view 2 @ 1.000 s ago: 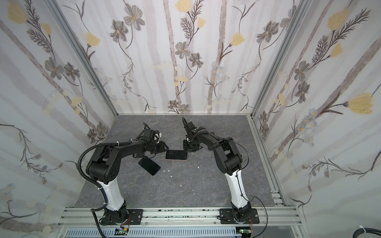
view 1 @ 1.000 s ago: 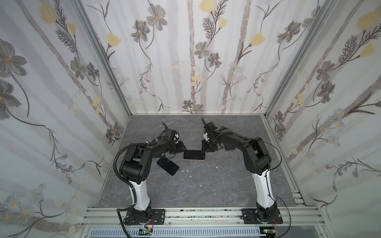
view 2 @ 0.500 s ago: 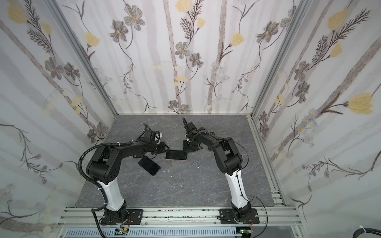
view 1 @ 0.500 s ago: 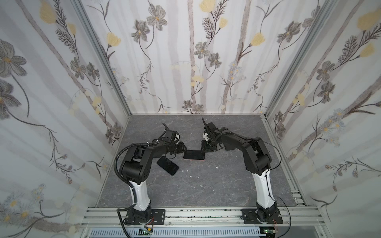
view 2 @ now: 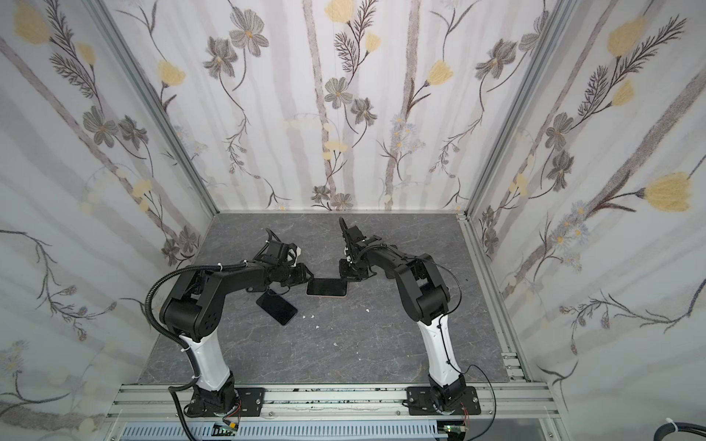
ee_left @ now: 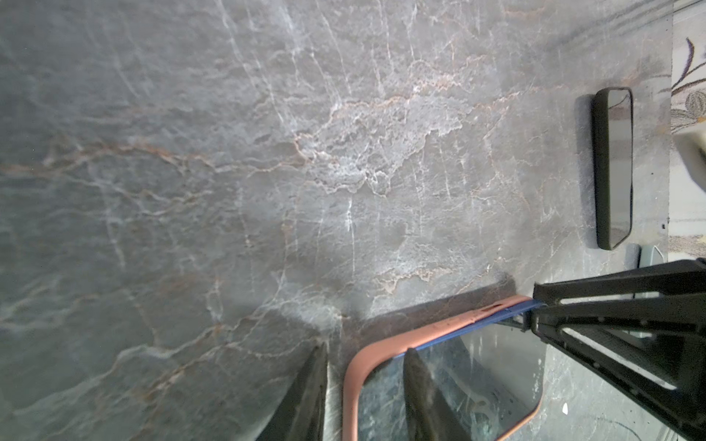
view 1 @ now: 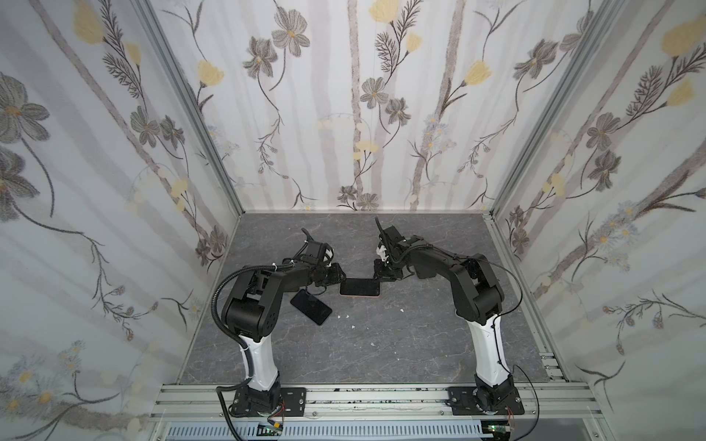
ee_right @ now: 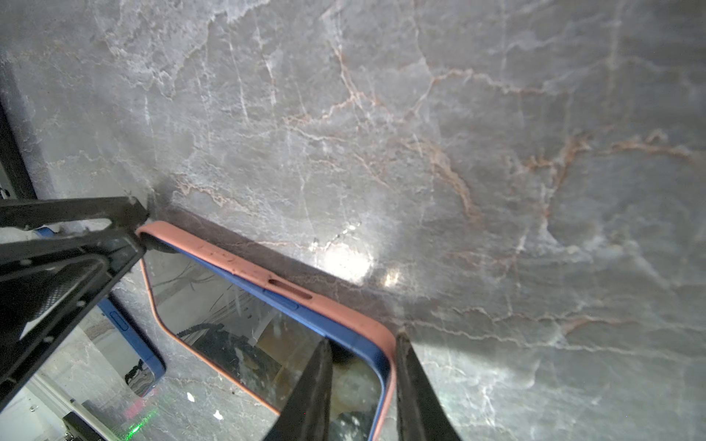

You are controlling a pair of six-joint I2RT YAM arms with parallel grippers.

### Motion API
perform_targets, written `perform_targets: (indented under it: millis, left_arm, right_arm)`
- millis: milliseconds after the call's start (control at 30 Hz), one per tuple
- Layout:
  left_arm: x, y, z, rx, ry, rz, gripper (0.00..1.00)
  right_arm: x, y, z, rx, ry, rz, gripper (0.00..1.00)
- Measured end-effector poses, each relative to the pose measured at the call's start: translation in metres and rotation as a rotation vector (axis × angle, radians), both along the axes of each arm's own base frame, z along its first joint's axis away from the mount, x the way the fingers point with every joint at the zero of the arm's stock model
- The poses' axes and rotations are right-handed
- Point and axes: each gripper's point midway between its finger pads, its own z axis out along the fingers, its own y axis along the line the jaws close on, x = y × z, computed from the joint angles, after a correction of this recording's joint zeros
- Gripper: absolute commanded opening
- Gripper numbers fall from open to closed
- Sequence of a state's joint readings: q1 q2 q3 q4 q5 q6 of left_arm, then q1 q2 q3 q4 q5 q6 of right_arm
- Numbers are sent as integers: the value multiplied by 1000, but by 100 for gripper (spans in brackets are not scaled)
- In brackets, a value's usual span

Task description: Put the phone into the phone case

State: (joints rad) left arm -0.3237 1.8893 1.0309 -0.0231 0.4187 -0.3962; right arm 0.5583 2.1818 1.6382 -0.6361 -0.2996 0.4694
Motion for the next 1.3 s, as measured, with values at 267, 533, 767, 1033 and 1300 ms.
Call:
perform_targets:
  millis: [267, 533, 767, 1033, 1300]
  left_arm:
    - [-8, -1, -2, 2, 11, -8, 31]
    - [-15, -2, -3, 6, 21, -14, 27]
    - [-15, -1, -3, 12, 19, -11, 26]
    - [-15, 0, -3, 14, 20, -11, 26]
    - [-16, 0, -4, 15, 21, -12, 26]
  right_arm:
    - [-1, -3, 1, -7, -15, -3, 27]
    - [-3, -4, 1, -16, -11, -4, 32]
    - [-5, -8, 0, -39, -8, -7, 21]
    - [-9, -10, -3, -43, 8, -3, 9]
    - [-15, -12, -15, -62, 17, 1, 8]
